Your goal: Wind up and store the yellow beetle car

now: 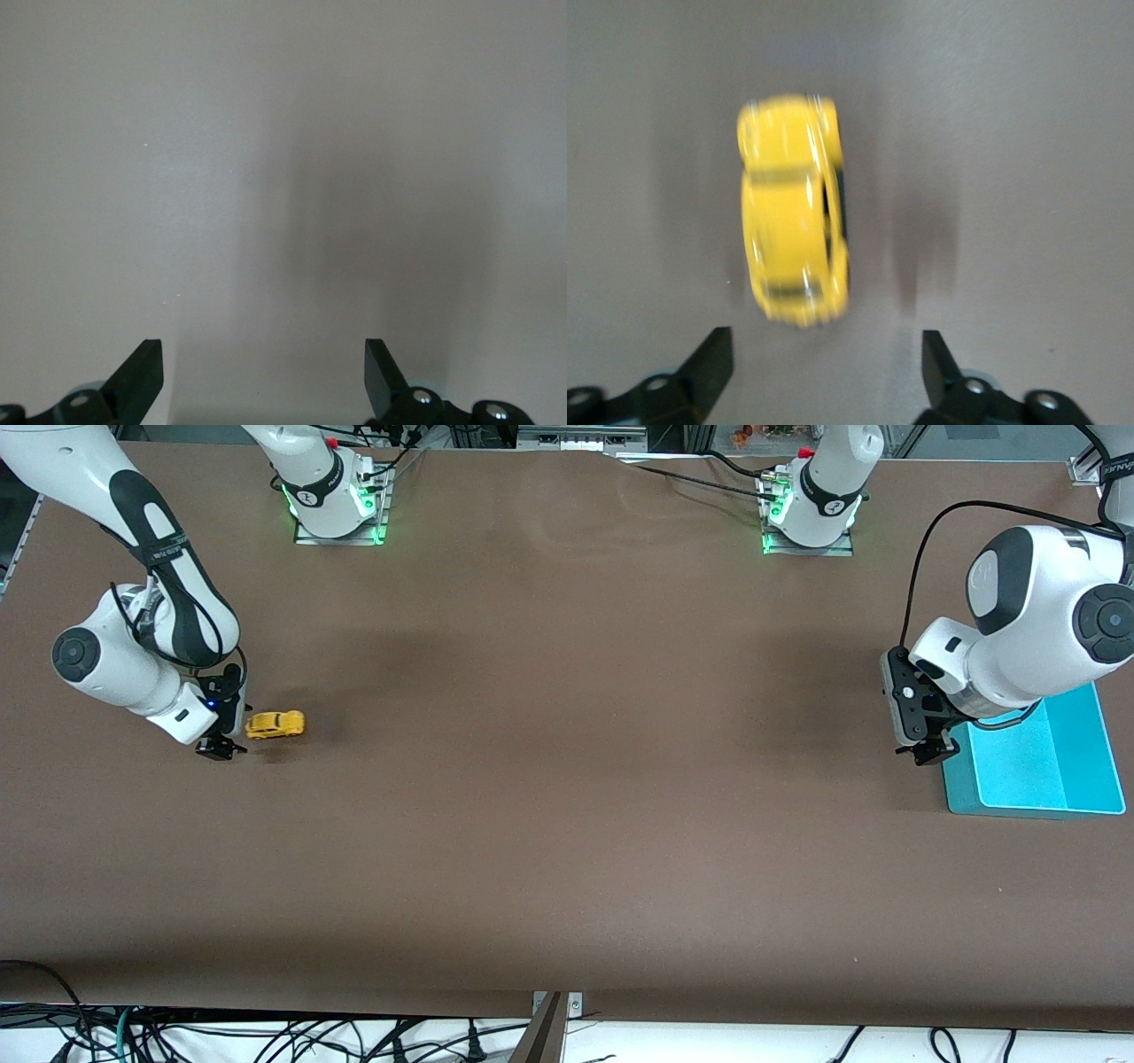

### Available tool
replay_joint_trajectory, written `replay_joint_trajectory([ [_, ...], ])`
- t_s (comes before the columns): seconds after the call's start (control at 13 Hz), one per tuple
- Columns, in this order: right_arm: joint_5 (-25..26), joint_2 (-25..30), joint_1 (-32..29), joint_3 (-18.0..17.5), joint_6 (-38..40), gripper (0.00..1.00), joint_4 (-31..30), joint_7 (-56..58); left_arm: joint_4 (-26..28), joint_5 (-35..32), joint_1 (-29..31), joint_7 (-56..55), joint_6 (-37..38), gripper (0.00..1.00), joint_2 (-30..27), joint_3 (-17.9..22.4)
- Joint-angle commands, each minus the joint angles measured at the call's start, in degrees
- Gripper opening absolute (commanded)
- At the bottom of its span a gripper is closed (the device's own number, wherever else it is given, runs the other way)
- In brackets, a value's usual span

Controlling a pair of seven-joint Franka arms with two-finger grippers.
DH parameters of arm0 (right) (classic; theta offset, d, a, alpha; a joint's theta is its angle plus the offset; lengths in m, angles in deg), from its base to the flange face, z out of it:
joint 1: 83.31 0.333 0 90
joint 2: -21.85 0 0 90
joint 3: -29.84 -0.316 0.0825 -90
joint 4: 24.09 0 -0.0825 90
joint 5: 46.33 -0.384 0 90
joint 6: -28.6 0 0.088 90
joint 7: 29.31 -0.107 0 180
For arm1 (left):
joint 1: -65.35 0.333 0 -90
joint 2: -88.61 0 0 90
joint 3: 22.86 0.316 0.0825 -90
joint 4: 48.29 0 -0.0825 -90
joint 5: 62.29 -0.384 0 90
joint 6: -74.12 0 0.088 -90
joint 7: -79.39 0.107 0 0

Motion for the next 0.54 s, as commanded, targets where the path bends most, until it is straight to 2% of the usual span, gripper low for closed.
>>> replay_joint_trajectory([
  [0.0, -1.4, 0.0, -0.4, -0.7, 5.2, 1.00, 4.0, 1.3, 1.7, -1.9, 0.2, 1.0, -1.1, 1.00, -0.2, -0.3],
  [0.15, -1.4, 0.3, -0.3, -0.7, 7.7, 1.00, 5.7, 1.4, 2.3, -1.9, 0.3, 1.0, -1.1, 1.00, 0.4, -0.3],
  [0.46, -1.3, 6.0, -0.1, -3.0, 15.6, 1.00, 10.5, -3.4, 6.6, -1.9, 1.3, 1.0, -3.3, 1.00, 0.2, -0.3],
])
